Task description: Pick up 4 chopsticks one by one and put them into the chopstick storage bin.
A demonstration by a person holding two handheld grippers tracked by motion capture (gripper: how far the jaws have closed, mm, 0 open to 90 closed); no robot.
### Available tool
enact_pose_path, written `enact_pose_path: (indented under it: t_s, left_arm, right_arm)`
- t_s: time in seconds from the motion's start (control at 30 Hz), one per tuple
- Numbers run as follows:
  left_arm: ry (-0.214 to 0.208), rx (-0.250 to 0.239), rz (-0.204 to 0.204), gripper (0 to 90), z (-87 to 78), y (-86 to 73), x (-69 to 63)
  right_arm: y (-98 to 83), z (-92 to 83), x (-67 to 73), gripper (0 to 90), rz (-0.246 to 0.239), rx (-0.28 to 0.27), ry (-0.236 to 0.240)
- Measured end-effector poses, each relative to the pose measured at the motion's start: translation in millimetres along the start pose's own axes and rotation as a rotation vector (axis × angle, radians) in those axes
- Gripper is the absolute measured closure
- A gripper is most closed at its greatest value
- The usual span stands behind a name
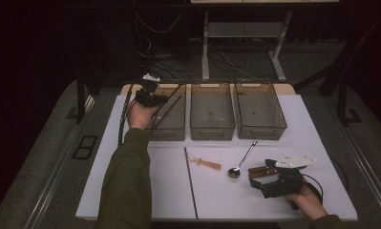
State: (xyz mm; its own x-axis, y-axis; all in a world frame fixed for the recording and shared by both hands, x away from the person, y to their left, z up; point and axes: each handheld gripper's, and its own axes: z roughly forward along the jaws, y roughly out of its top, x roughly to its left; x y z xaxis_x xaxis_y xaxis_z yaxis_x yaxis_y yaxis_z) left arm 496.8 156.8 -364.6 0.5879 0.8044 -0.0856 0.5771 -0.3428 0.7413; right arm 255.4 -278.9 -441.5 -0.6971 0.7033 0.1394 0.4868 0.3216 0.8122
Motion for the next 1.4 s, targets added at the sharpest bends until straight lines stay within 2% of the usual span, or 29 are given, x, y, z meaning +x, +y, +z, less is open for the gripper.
enact_pose_path:
  t_s: [0.23,0.27,0.33,0.4,0.53,0.77,0.9,1.03,1.1,1.27,1.4]
  left_arm:
    - [0.007,0.014,-0.016,85.1,6.1,-7.2,3.9]
    - [0.015,0.021,-0.021,85.0,7.3,-7.9,3.8]
    - [0.06,0.027,-0.001,83.9,8.3,-9.0,2.9]
    - [0.054,0.022,-0.007,81.9,7.7,-10.0,3.6]
    - [0.067,0.016,0.002,76.2,6.0,-11.5,2.9]
    - [0.051,-0.005,0.008,66.4,-0.5,-12.6,-0.7]
    - [0.031,-0.021,0.01,57.5,-9.6,-11.0,-7.9]
    - [0.007,-0.013,0.012,48.6,-19.8,-12.7,-18.4]
    - [0.002,-0.009,0.032,45.6,-25.4,-15.3,-25.1]
    - [-0.02,-0.019,0.054,42.3,-42.4,-24.2,-45.0]
    - [-0.056,-0.024,0.07,46.8,-55.4,-35.3,-62.5]
  right_arm:
    - [-0.1,-0.6,0.3,1.5,0.005,-0.003,0.002]
    - [-0.1,-0.6,0.4,1.5,0.005,-0.003,0.003]
    - [-0.1,-0.5,0.5,1.5,0.004,-0.003,0.003]
    - [-0.1,-0.5,0.5,1.5,0.004,-0.002,0.003]
    - [0.0,-0.2,0.4,1.5,0.002,-0.001,0.003]
    - [0.0,0.1,0.6,1.5,0.0,0.001,0.001]
    - [0.0,0.5,1.0,1.5,-0.003,0.002,-0.001]
    - [0.0,0.9,1.3,1.5,-0.002,0.005,-0.002]
    - [0.0,1.1,1.3,1.5,-0.002,0.007,-0.003]
    - [-0.1,1.5,1.1,1.5,-0.002,0.011,-0.005]
    - [-0.2,1.9,0.9,1.5,-0.002,0.012,-0.007]
